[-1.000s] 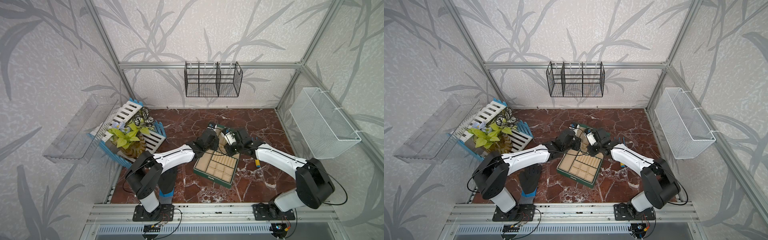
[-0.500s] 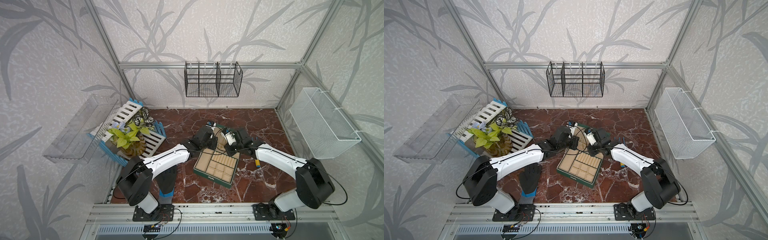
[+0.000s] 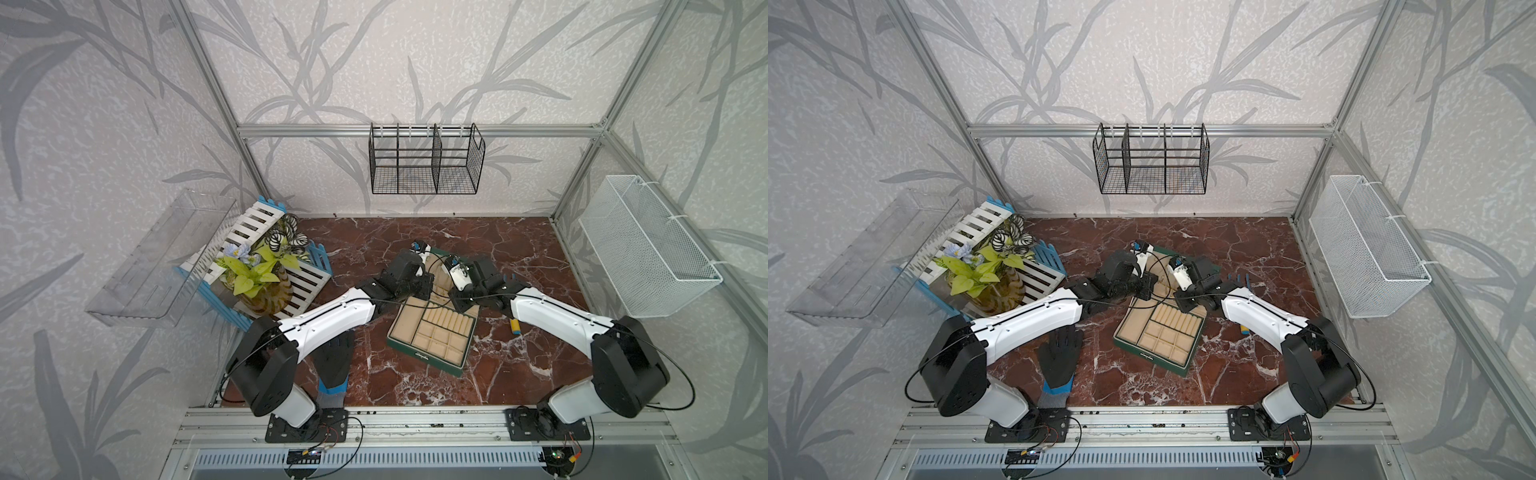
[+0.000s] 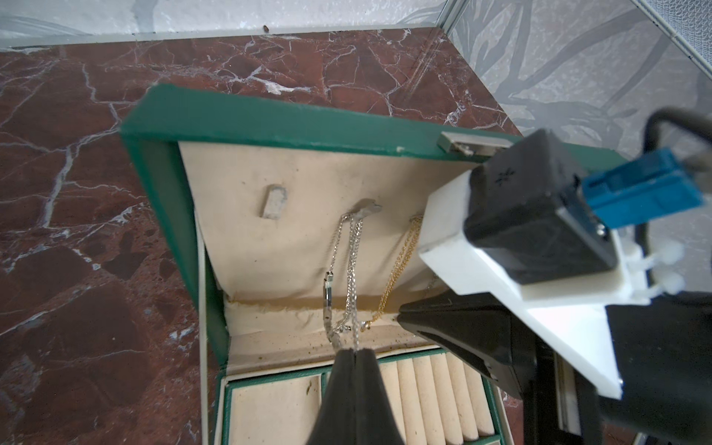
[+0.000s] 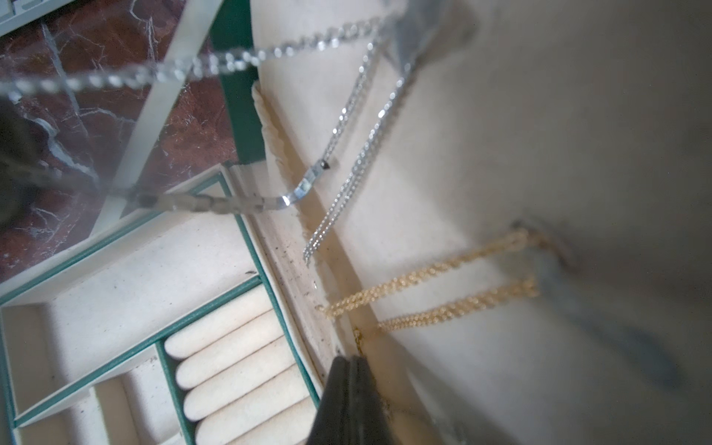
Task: Put jewelry chain into jewelry box
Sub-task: Adjust the necklace in the storage slot.
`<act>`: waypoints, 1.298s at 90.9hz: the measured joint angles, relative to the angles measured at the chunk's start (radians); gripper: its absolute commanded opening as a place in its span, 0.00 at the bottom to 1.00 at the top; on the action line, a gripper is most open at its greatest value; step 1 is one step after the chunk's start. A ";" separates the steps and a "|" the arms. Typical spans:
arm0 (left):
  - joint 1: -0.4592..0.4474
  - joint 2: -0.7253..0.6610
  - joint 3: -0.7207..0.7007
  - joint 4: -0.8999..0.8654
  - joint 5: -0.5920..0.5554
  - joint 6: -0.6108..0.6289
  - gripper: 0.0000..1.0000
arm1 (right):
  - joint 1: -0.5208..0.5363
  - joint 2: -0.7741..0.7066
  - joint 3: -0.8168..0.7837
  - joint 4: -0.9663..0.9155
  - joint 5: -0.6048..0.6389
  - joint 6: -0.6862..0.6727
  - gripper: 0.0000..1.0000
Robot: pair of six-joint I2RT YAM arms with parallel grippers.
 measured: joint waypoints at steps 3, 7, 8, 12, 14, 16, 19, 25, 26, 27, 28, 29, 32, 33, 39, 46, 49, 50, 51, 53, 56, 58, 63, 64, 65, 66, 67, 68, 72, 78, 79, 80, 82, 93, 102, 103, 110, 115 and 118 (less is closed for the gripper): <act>0.002 0.005 0.000 -0.002 0.002 -0.002 0.00 | 0.000 0.000 0.000 0.000 0.000 0.000 0.00; 0.004 0.013 0.000 -0.006 0.006 -0.006 0.00 | 0.000 0.000 0.000 0.000 0.000 0.000 0.00; 0.005 0.014 0.000 -0.006 0.006 -0.006 0.00 | 0.000 0.000 0.000 0.000 0.000 0.000 0.00; 0.008 0.021 0.000 -0.007 0.010 -0.009 0.00 | 0.000 0.000 0.000 0.000 0.000 0.000 0.00; 0.010 0.026 0.000 -0.008 0.013 -0.010 0.00 | 0.000 0.000 0.000 0.000 0.000 0.000 0.00; 0.011 0.029 0.000 -0.010 0.014 -0.010 0.00 | 0.000 0.000 0.000 0.000 0.000 0.000 0.00; 0.012 0.034 0.000 -0.013 0.017 -0.011 0.00 | 0.000 0.000 0.000 0.000 0.000 0.000 0.00; 0.016 0.043 0.000 -0.023 0.021 -0.012 0.00 | 0.000 0.000 0.000 0.000 0.000 0.000 0.00; 0.017 0.045 0.000 -0.024 0.022 -0.013 0.00 | 0.000 0.000 0.000 0.000 0.000 0.000 0.00; 0.017 0.046 0.000 -0.025 0.022 -0.013 0.00 | 0.000 0.000 0.000 0.000 0.000 0.000 0.00; 0.017 0.047 0.000 -0.026 0.023 -0.014 0.00 | 0.000 0.000 0.000 0.000 0.000 0.000 0.00; 0.018 0.048 0.000 -0.028 0.023 -0.014 0.00 | 0.000 0.000 0.000 0.000 0.000 0.000 0.00; 0.021 0.053 0.000 -0.031 0.024 -0.015 0.00 | 0.000 0.000 0.000 0.000 0.000 0.000 0.00; 0.022 0.054 0.000 -0.032 0.024 -0.016 0.00 | 0.000 0.000 0.000 0.000 0.000 0.000 0.00; 0.023 0.060 0.000 -0.040 0.025 -0.018 0.00 | 0.000 0.000 0.000 0.000 0.000 0.000 0.00; 0.028 0.066 0.000 -0.054 0.026 -0.018 0.00 | 0.000 0.000 0.000 0.000 0.001 0.000 0.00; 0.029 0.068 0.000 -0.059 0.027 -0.019 0.00 | 0.000 0.000 0.000 0.000 0.003 0.000 0.00; 0.029 0.068 0.000 -0.060 0.027 -0.020 0.00 | 0.000 0.000 0.000 0.000 0.003 0.000 0.00; 0.029 0.068 0.000 -0.062 0.028 -0.020 0.00 | 0.000 0.000 0.000 0.000 0.004 0.000 0.00; 0.031 0.068 0.000 -0.064 0.029 -0.022 0.00 | 0.000 0.000 0.000 0.000 0.005 0.000 0.00; 0.033 0.068 0.000 -0.066 0.031 -0.025 0.00 | 0.000 0.000 0.000 0.000 0.006 0.000 0.00; 0.033 0.068 0.000 -0.065 0.033 -0.026 0.00 | 0.000 0.000 0.000 0.000 0.006 0.000 0.00; 0.034 0.068 0.000 -0.065 0.039 -0.029 0.00 | 0.000 0.000 0.000 0.000 0.007 0.000 0.00; 0.034 0.068 0.000 -0.065 0.040 -0.029 0.00 | 0.000 0.000 0.000 0.001 0.007 0.000 0.00; 0.034 0.068 -0.001 -0.065 0.042 -0.029 0.00 | 0.000 0.000 0.000 0.001 0.007 0.000 0.00; 0.035 0.069 -0.001 -0.065 0.043 -0.030 0.00 | 0.000 0.000 0.000 0.001 0.007 0.000 0.00; 0.035 0.069 -0.001 -0.065 0.044 -0.032 0.00 | 0.000 0.000 0.000 0.001 0.007 0.000 0.00; 0.035 0.069 -0.001 -0.065 0.046 -0.032 0.00 | 0.000 0.000 0.000 0.001 0.007 0.000 0.00; 0.035 0.072 -0.001 -0.064 0.051 -0.033 0.00 | 0.000 0.000 0.000 0.001 0.007 0.000 0.00; 0.035 0.080 -0.001 -0.057 0.058 -0.033 0.00 | 0.000 0.001 0.000 0.001 0.007 0.000 0.00; 0.035 0.081 -0.001 -0.056 0.059 -0.033 0.00 | 0.000 0.001 0.000 0.001 0.007 0.000 0.00; 0.035 0.085 -0.002 -0.053 0.060 -0.033 0.00 | 0.000 0.001 0.000 0.001 0.007 0.000 0.00; 0.035 0.088 -0.002 -0.050 0.062 -0.033 0.00 | 0.000 0.002 0.000 0.001 0.007 0.000 0.00; 0.035 0.121 -0.002 -0.027 0.069 -0.033 0.00 | 0.000 0.002 0.000 0.002 0.007 0.000 0.00; 0.039 0.154 -0.003 -0.008 0.069 -0.032 0.00 | 0.000 0.002 0.000 0.002 0.007 0.000 0.00; 0.039 0.156 -0.003 -0.005 0.069 -0.032 0.00 | 0.000 0.002 0.000 0.002 0.007 0.000 0.00; 0.039 0.164 -0.014 0.014 0.061 -0.032 0.04 | 0.000 0.002 0.000 0.002 0.007 0.000 0.00; 0.039 0.164 -0.019 0.025 0.053 -0.032 0.16 | 0.000 0.002 0.000 0.002 0.007 0.000 0.00; 0.039 0.164 -0.021 0.035 0.048 -0.029 0.20 | 0.000 0.002 0.000 0.002 0.007 0.000 0.00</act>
